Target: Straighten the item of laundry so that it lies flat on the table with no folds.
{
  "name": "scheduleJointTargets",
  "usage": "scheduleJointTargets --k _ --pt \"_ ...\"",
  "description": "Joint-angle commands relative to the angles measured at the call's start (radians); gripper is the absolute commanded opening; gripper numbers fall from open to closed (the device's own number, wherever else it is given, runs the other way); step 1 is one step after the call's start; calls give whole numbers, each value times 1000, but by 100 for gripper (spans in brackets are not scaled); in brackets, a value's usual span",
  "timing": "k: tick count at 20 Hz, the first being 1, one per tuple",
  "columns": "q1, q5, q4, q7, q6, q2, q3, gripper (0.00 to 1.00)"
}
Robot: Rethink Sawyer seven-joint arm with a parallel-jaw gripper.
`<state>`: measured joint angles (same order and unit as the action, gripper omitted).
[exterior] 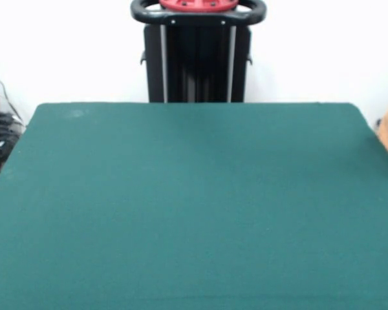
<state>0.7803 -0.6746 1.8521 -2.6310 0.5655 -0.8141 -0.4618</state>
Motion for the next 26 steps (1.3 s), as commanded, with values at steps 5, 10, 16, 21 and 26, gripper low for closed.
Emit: scheduleJointTargets --k 5,10,16,21,26 --pt "-230 -31 203 17 -233 28 294 0" --pt "-410 53 248 133 -293 6 405 0" --pt "-630 234 250 240 -277 -36 457 0" --pt "-836 415 232 286 -279 -39 519 0" --pt "-987 575 213 269 -266 -35 571 0"
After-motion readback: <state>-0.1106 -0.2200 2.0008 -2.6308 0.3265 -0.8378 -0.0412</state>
